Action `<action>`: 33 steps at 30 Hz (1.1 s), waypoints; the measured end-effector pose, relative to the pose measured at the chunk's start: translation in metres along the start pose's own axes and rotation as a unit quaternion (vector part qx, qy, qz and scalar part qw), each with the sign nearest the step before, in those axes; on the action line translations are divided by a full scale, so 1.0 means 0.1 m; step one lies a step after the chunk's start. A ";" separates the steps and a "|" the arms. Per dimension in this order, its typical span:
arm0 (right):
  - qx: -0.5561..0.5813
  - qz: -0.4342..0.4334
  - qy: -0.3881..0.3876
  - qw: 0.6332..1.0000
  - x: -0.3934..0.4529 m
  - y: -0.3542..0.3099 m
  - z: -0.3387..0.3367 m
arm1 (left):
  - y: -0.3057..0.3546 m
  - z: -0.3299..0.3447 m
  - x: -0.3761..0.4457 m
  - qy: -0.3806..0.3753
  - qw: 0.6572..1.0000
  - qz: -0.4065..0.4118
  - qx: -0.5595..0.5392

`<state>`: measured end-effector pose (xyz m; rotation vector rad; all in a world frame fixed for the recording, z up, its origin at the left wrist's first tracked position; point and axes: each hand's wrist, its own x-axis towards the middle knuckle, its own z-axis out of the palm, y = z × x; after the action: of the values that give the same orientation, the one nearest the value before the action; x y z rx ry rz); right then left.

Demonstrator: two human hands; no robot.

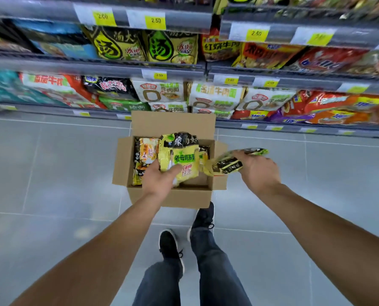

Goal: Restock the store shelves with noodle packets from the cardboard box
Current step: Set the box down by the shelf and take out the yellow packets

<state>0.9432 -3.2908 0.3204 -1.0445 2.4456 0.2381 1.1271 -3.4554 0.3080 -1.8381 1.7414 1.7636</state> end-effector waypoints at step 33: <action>0.296 0.071 0.241 0.922 -3.18 1.13 -1.59 | 0.92 0.28 -2.77 -0.122 0.950 0.286 0.021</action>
<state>0.9974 -3.0626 0.6101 -0.7037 2.7380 -0.7610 1.1244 -3.2926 0.5519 -1.0872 2.3288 1.9925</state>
